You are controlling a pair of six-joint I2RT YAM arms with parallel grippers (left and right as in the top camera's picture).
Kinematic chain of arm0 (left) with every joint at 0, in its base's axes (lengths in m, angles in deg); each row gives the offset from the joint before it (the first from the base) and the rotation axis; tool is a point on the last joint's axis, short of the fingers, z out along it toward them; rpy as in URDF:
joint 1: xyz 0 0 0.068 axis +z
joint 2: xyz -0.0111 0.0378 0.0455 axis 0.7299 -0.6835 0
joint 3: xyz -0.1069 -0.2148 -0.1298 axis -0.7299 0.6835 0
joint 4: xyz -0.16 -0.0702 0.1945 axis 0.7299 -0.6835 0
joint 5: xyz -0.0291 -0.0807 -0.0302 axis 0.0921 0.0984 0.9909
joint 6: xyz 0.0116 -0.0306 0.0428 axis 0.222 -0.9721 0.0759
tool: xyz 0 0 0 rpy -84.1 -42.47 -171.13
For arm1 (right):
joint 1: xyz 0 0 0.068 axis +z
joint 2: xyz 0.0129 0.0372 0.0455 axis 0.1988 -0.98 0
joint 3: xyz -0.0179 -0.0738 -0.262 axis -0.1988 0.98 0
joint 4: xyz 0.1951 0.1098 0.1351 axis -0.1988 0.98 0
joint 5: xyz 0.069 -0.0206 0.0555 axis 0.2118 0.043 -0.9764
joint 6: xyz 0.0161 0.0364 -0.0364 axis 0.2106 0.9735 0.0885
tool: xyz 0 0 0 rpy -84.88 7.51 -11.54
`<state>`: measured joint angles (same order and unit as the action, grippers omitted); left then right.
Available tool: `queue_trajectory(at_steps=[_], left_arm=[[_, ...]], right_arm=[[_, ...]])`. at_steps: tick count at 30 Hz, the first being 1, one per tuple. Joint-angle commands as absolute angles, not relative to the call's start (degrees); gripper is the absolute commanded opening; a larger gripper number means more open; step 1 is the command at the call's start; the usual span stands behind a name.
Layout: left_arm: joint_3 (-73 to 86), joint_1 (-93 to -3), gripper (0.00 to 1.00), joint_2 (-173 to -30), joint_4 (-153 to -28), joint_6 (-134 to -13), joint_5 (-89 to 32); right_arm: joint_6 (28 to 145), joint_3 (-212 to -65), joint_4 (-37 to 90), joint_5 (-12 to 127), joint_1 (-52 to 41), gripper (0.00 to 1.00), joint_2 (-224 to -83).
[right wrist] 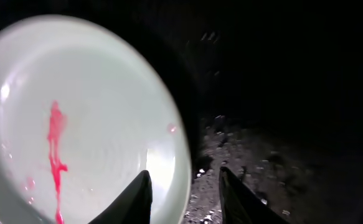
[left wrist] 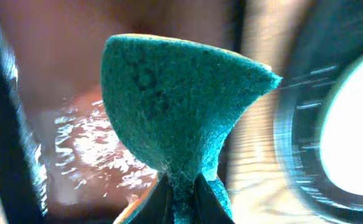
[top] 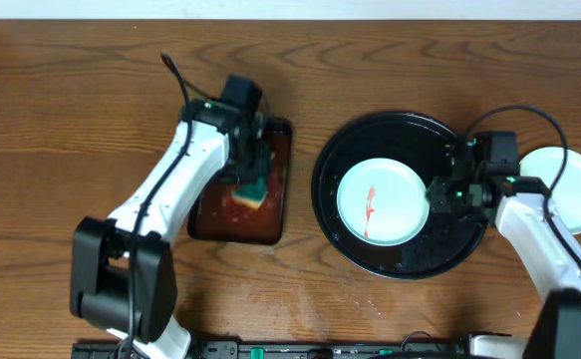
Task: Clean dirty plates on tray and stack at the side
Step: 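Grasp the sponge in the black tray with the left gripper and lift it, then move the sponge onto the stained plate and scrub it with the left gripper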
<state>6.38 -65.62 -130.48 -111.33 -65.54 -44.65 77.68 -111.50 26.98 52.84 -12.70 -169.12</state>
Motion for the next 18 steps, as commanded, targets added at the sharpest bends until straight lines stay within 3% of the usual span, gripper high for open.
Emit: queue_trajectory(at_steps=[1,3,8,18], left_arm=[[3.06,-69.25,0.08,-126.99,-109.25,-64.8,-36.91],[3.1,-71.48,0.07,-127.23,-107.77,-65.72,-36.23],[4.92,-78.17,0.07,-128.91,-101.56,-69.28,-36.23],[5.24,-89.67,0.07,-138.33,-87.79,-78.44,-36.19]], right_arm=[[75.25,-111.18,26.5,49.48,-12.88,0.3,-174.17],[75.97,-111.18,25.42,49.5,-12.88,0.27,-176.4],[80.3,-111.18,22.39,49.46,-12.88,0.02,-180.58],[80.5,-111.18,22.87,49.46,-12.88,0.01,-181.06]])
